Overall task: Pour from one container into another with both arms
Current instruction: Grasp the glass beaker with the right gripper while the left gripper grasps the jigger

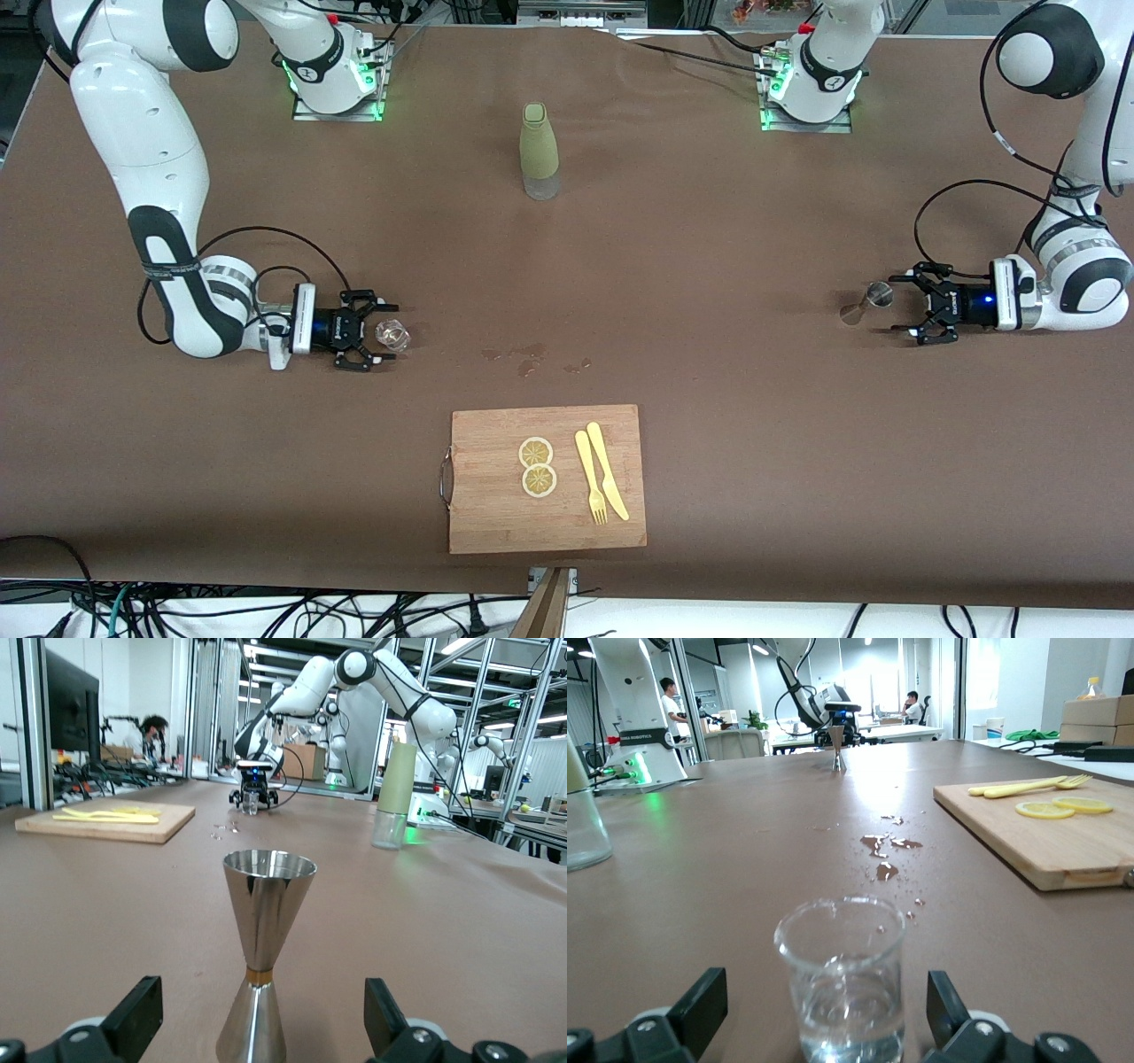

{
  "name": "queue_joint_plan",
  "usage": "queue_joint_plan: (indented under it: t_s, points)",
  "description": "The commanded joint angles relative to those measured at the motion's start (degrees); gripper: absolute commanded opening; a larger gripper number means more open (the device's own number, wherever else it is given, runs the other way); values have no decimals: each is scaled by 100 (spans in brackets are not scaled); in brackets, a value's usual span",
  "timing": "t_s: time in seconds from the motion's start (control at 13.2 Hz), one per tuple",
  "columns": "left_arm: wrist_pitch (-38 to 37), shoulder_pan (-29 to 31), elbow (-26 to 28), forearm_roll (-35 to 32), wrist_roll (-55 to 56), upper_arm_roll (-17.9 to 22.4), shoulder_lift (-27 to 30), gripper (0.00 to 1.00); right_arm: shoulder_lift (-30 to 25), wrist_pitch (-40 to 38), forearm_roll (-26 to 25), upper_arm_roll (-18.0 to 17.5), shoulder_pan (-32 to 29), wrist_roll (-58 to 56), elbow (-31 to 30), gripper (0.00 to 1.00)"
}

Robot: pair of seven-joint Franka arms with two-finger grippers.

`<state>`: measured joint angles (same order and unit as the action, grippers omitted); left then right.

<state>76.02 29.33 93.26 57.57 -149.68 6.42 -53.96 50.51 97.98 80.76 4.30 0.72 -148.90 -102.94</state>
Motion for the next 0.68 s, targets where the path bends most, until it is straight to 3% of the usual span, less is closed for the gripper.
queue_joint_plan:
  t_s: [0.0,0.3,0.46,0.61]
  points:
    - [115,-41,280,185,-773,-26,26,100,91,81,160,1,95,-69,72,100]
    - [194,-120,420,185,-993,-158,-10,100,205,81,283,1,165,-78,81,97]
    - [237,-129,429,185,-993,-167,-18,100,240,81,274,10,183,-78,195,73]
    - [246,-138,429,185,-1002,-193,-54,100,267,98,291,10,183,-61,266,35]
